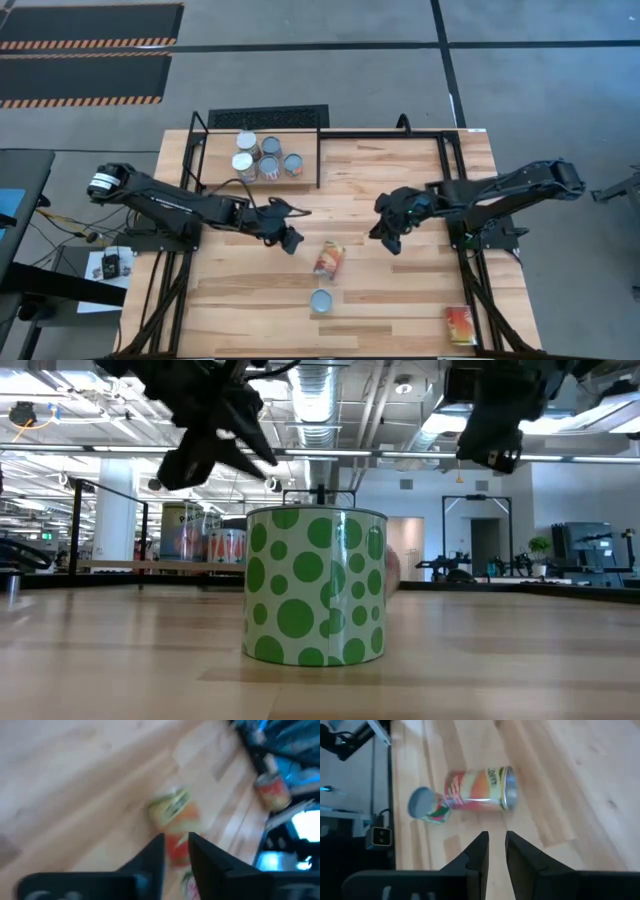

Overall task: Pick and place cans onto a shelf
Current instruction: Put the left large canned corn on the shelf

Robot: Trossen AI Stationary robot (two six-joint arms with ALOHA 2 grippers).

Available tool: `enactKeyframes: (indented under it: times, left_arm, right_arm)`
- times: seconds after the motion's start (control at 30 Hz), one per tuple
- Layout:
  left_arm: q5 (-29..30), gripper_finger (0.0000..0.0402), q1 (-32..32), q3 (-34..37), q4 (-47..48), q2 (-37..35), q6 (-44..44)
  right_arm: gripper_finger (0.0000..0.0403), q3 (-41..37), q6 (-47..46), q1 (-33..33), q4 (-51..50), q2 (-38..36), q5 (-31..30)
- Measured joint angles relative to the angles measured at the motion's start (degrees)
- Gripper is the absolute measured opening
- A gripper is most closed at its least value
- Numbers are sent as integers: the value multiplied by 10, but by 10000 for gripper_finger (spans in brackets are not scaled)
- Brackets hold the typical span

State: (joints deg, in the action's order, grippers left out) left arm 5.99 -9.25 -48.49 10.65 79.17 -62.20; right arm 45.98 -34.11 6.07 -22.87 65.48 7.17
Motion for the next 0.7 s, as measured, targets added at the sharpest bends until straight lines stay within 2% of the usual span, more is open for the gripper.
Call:
enactKeyframes:
  times: [0.17,0.3,0.47,0.7]
  left_arm:
    - [-49,144,-8,0,-34,38,7]
    - [-41,159,-20,0,-41,52,25]
    - [-36,109,-33,0,-48,52,42]
    - [-37,34,-47,0,-46,52,59]
  right_arm:
    - [88,0,-10,0,31,49,34]
    - [88,0,-16,-4,40,90,78]
    - [88,0,-9,-27,38,147,152]
    - [88,0,14,-47,38,192,217]
